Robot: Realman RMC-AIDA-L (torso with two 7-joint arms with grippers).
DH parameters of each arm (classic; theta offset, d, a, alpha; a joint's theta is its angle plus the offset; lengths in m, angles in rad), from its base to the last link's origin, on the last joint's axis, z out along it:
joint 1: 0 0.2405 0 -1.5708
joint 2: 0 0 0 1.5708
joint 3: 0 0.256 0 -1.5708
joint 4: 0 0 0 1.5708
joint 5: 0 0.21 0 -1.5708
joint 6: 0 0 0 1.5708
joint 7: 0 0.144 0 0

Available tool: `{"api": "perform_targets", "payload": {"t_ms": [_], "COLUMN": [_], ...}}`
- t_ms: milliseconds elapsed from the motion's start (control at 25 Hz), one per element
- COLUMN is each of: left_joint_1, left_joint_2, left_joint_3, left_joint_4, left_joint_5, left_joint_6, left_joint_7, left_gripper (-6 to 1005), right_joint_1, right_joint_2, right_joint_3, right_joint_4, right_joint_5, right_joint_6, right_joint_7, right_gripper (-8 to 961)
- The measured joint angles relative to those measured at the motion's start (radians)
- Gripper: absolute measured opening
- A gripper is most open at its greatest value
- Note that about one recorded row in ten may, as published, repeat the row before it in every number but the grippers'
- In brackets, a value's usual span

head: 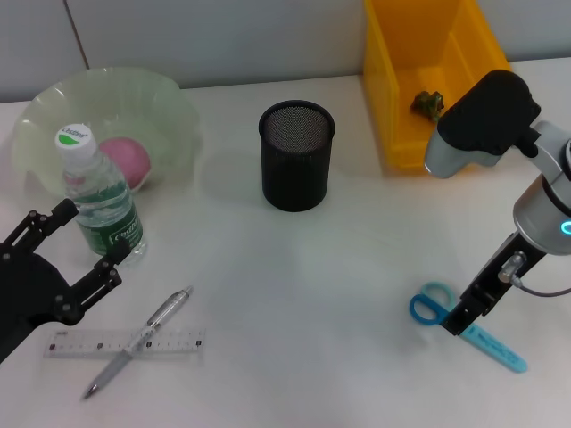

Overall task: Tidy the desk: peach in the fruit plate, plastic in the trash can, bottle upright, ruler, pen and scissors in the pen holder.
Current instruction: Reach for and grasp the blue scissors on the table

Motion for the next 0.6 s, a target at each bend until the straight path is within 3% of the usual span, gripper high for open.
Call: {"api": "perform_targets", "payload": {"t_ms": [600], "left_joint_1": [-0.002], "left_joint_2": [0.001], "left_joint_3": [0.000], "left_joint_4": [-0.003], "left_joint_5": [0.000], "left_joint_6": [0.000], "left_joint_7": [0.000], "left_gripper": [786], "right_joint_1": [-0.001], "right_joint_2": [0.000], "right_joint_3": [-0.023], "right_joint_4": [0.047], "right_joint_5": [-0.004], "right_joint_6": [0.030], "right_joint_7": [0.007], "right_gripper": [816]}}
